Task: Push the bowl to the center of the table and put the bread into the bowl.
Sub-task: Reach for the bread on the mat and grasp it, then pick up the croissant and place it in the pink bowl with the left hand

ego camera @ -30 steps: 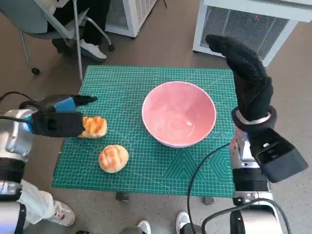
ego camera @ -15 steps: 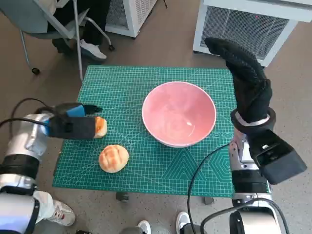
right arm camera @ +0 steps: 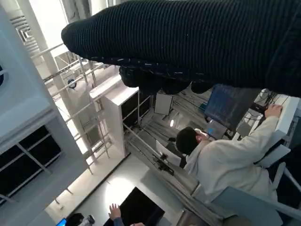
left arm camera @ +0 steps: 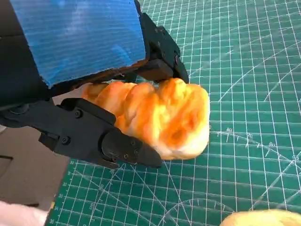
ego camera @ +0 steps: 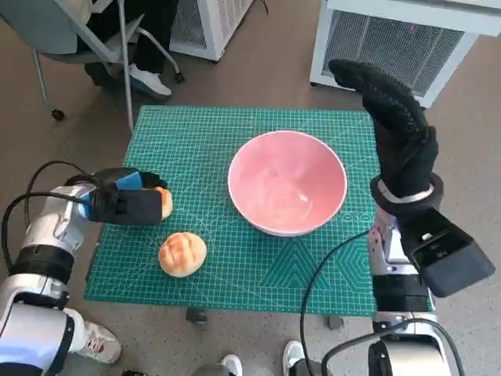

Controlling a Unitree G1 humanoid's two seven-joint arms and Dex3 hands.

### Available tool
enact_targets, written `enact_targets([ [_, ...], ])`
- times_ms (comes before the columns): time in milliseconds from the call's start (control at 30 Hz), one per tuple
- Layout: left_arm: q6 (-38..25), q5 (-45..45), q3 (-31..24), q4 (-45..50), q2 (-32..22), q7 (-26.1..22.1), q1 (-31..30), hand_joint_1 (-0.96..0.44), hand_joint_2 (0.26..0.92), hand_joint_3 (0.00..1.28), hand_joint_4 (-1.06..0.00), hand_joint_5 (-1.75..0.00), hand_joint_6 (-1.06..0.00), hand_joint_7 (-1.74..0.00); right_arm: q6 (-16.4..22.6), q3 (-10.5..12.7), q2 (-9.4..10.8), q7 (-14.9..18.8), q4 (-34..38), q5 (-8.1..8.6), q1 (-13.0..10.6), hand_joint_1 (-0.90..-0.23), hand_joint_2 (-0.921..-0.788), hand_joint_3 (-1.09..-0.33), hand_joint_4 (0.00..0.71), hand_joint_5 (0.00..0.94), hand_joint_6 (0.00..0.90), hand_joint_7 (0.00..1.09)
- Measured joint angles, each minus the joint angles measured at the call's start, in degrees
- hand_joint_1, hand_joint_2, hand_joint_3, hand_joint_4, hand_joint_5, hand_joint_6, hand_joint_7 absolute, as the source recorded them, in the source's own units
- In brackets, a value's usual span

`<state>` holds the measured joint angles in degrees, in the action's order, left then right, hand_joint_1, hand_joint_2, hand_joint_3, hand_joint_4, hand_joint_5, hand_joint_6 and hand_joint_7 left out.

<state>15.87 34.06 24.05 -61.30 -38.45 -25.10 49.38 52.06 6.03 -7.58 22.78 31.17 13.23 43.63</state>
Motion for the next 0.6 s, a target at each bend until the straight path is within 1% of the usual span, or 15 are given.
enact_targets([
  [67, 0.16, 0.0, 0.0, 0.01, -0.02, 0.52, 0.15, -0.02, 0.917, 0.1, -0.64, -1.17, -0.62, -1.15, -0.01, 0.0, 0.0, -0.01, -0.1, 0.0, -0.06, -0.597, -0.921, -0.825, 0.259, 0.046, -0.001, 0.67],
  [167, 0.77, -0.15, -0.06, 0.21, -0.14, 0.71, 0.29, -0.01, 0.919, 0.09, -0.62, -1.24, -0.63, -1.13, -0.07, 0.0, 0.0, -0.02, -0.25, 0.0, -0.17, -0.597, -0.921, -0.824, 0.259, 0.048, -0.001, 0.67],
  [267, 1.12, -0.8, -0.54, 1.29, -0.3, -0.4, 0.27, 0.0, 0.92, 0.09, -0.63, -1.21, -0.62, -1.19, -0.22, 0.01, -0.01, -0.01, -0.44, 0.06, -0.29, -0.597, -0.921, -0.824, 0.258, 0.049, -0.001, 0.67],
  [367, 1.54, -2.13, -1.62, 3.25, -0.52, -2.62, 0.12, 0.0, 0.92, 0.1, -0.63, -1.16, -0.61, -1.25, -0.44, 0.02, -0.03, -0.01, -0.79, 0.1, -0.43, -0.596, -0.921, -0.826, 0.256, 0.049, -0.001, 0.67],
  [467, 1.87, -4.07, -3.48, 6.52, -0.78, -3.89, 0.07, 0.0, 0.92, 0.1, -0.64, -1.12, -0.6, -1.29, -0.78, 0.02, -0.06, -0.01, -1.11, 0.13, -0.54, -0.595, -0.921, -0.829, 0.254, 0.05, -0.001, 0.67],
  [600, 2.5, -7.28, -6.73, 11.19, -1.44, -4.23, 0.63, 0.0, 0.92, 0.1, -0.65, -1.1, -0.59, -1.3, -1.26, 0.03, -0.07, 0.0, -1.52, 0.24, -0.58, -0.594, -0.921, -0.833, 0.251, 0.051, -0.001, 0.67],
])
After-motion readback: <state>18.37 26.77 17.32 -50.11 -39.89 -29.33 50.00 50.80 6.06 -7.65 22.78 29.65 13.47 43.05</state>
